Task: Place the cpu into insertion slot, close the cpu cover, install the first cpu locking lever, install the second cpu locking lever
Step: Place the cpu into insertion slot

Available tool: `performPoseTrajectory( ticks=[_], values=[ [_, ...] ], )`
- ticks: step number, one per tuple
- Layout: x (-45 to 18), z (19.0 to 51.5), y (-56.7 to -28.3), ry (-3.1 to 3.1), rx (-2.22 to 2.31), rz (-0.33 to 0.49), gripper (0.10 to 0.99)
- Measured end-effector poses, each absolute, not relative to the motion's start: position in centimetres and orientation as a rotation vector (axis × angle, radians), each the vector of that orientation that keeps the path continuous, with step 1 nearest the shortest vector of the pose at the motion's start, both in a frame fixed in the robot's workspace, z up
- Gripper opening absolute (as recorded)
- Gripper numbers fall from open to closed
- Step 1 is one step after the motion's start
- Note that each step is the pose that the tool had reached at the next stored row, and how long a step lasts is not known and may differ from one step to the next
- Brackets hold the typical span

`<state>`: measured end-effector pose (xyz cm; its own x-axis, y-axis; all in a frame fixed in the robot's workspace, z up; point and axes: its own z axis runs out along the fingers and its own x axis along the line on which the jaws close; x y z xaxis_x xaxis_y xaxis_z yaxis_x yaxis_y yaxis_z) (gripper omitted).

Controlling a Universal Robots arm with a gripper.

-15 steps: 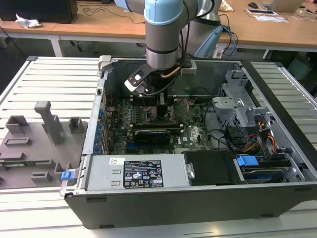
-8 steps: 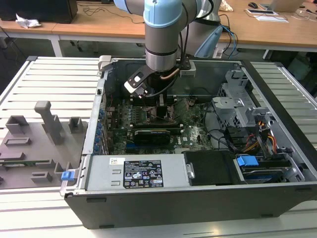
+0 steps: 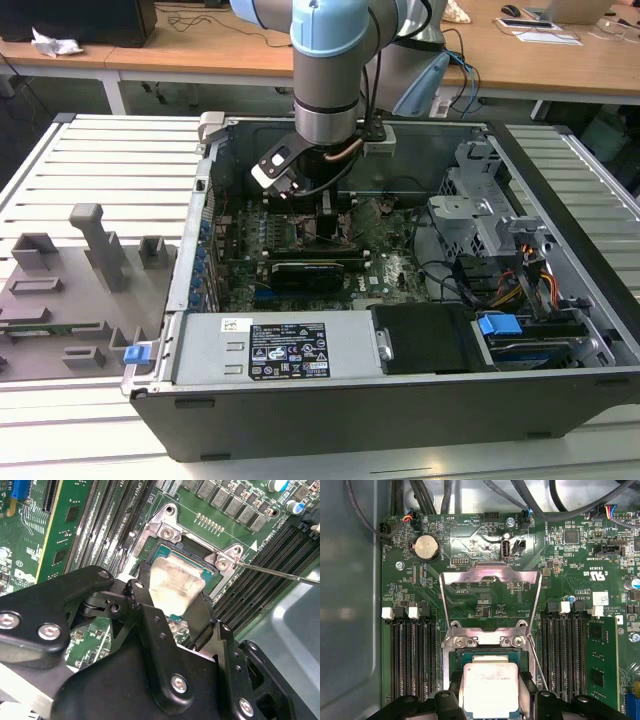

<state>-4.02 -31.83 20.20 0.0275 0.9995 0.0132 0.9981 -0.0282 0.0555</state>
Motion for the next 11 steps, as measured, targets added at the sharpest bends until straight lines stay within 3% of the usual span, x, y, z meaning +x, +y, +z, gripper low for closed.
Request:
performPoseTrajectory(
  ticks=[4,5,11],
  values=[
    [-4.02,20.2,-31.83,2.168,2.229,0.074,0.537],
    [-4.02,20.2,-31.83,2.168,2.229,0.074,0.604],
    [-4.02,20.69,-31.83,2.167,2.229,0.073,0.604]
  ],
)
